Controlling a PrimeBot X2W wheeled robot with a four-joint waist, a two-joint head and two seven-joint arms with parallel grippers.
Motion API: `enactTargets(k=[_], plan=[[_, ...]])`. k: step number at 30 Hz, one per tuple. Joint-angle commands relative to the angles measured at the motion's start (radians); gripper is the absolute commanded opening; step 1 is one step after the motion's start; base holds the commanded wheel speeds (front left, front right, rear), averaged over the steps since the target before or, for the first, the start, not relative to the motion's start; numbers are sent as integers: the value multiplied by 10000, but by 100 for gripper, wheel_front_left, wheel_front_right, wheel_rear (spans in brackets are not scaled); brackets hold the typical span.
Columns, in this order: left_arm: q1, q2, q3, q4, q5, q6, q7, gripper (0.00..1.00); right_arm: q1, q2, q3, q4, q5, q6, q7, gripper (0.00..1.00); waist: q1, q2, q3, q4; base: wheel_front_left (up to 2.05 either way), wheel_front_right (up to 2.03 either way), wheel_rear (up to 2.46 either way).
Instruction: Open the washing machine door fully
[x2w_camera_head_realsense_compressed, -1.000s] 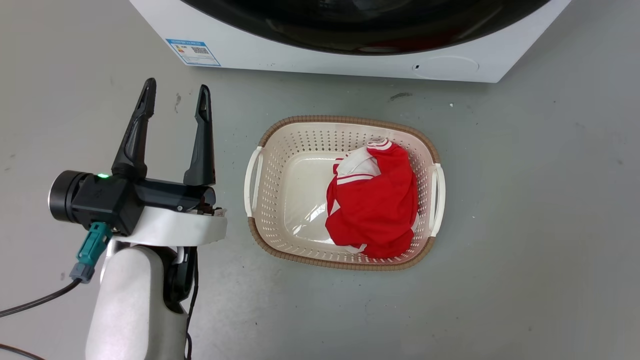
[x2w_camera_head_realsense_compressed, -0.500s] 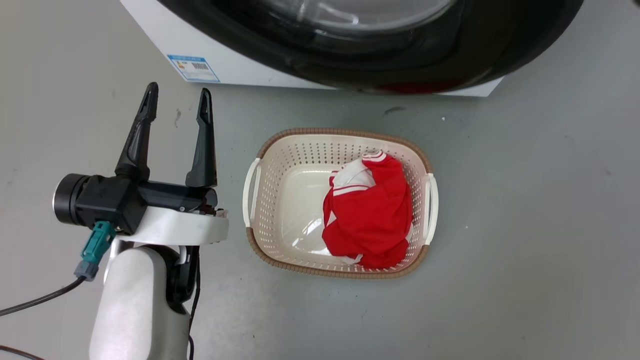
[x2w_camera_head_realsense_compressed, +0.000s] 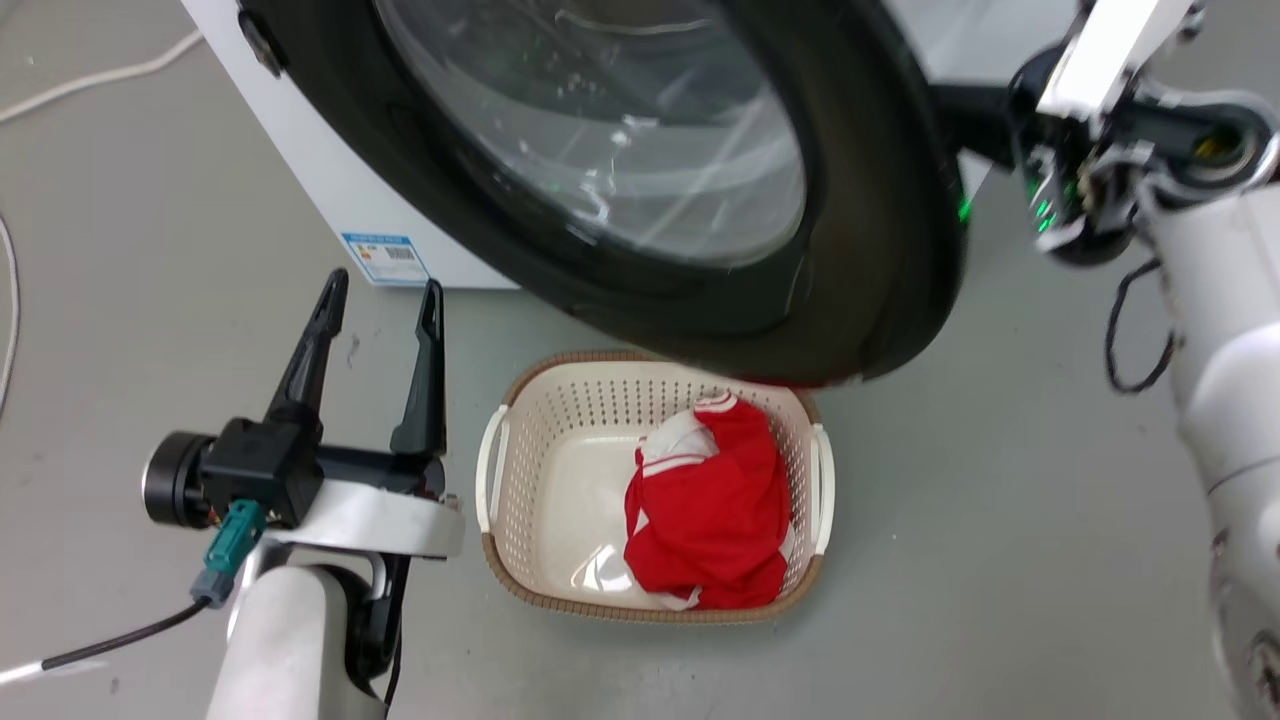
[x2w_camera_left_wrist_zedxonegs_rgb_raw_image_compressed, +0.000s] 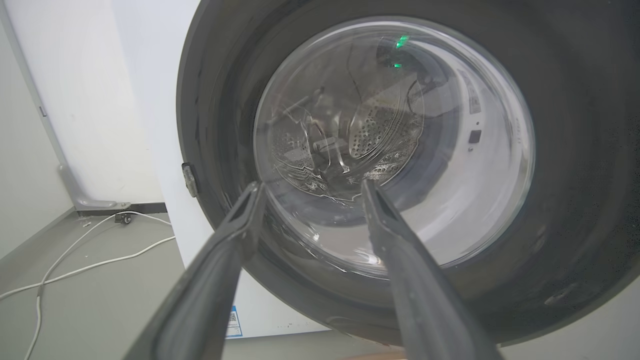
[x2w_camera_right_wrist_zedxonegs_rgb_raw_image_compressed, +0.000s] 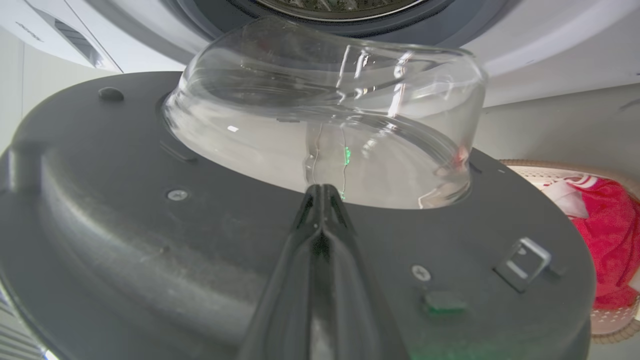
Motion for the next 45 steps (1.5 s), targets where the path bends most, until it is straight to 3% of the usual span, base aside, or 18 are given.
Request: enactTargets(k=[1, 17, 27, 34, 39, 45], plan=[[281, 37, 15, 76, -12, -20, -25, 100, 676, 238, 22, -294, 177, -2, 218, 0, 0, -1, -484, -99, 0, 0, 0], [1131, -82, -241, 417, -88, -21, -25, 100, 3613, 965, 483, -2702, 1146, -2, 1128, 0, 0, -1, -1679, -15, 0, 0, 0], [1282, -113, -497, 517, -90, -21, -25, 100, 5055, 1017, 2132, -4503, 2530, -2, 1022, 0, 0, -1, -1938, 164, 0, 0, 0], [1403, -136, -473, 500, -142, -21, -25, 100, 5623, 1005, 3274, -5277, 3220, -2, 385, 0, 0, -1, -2034, 156, 0, 0, 0], [1446, -148, -398, 466, -150, -21, -25, 100, 5821, 1000, 3518, -5530, 3518, -2, -202, 0, 0, -1, -2035, 110, 0, 0, 0], [1512, -155, -251, 443, -165, -21, -25, 100, 6393, 987, 2565, -5878, 3252, -2, -2948, 0, 0, -1, -2079, 32, 0, 0, 0]])
